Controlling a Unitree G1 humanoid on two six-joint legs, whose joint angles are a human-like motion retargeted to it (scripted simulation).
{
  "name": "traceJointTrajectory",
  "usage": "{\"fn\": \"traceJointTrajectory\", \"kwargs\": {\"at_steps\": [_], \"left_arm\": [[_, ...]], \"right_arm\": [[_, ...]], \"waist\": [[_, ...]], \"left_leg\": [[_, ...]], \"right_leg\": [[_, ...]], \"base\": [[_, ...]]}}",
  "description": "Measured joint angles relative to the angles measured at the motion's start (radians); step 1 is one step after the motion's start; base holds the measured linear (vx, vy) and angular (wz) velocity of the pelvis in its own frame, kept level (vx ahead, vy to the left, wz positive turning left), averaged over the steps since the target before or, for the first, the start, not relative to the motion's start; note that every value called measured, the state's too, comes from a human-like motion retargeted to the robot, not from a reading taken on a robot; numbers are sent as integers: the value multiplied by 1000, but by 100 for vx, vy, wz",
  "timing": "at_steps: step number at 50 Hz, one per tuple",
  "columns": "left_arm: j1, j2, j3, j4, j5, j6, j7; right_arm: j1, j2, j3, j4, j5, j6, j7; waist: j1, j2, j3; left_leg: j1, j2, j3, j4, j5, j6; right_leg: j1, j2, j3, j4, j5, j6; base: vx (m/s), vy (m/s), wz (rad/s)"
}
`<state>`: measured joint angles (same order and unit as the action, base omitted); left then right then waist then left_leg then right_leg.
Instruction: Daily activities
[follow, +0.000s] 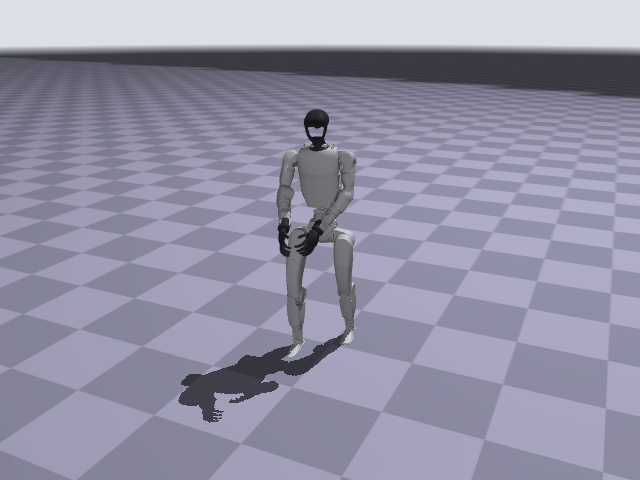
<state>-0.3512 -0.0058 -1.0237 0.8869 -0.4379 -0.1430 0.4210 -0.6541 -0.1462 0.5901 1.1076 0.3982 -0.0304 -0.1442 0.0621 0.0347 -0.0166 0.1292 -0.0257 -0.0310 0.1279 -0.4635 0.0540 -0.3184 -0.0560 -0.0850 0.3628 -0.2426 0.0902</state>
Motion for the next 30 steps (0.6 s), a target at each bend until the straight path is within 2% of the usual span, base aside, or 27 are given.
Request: {"fn": "traceJointTrajectory", "kwargs": {"at_steps": [30], "left_arm": [[7,-1,10,-7,-73,23,-72]], "right_arm": [[26,0,28,4,-66,20,9]], "waist": [[13,-7,-10]], "left_leg": [[-4,8,-44,18,-8,6]], "right_leg": [[2,-25,-39,60,-44,-33]], "base": [[0,0,0]]}}
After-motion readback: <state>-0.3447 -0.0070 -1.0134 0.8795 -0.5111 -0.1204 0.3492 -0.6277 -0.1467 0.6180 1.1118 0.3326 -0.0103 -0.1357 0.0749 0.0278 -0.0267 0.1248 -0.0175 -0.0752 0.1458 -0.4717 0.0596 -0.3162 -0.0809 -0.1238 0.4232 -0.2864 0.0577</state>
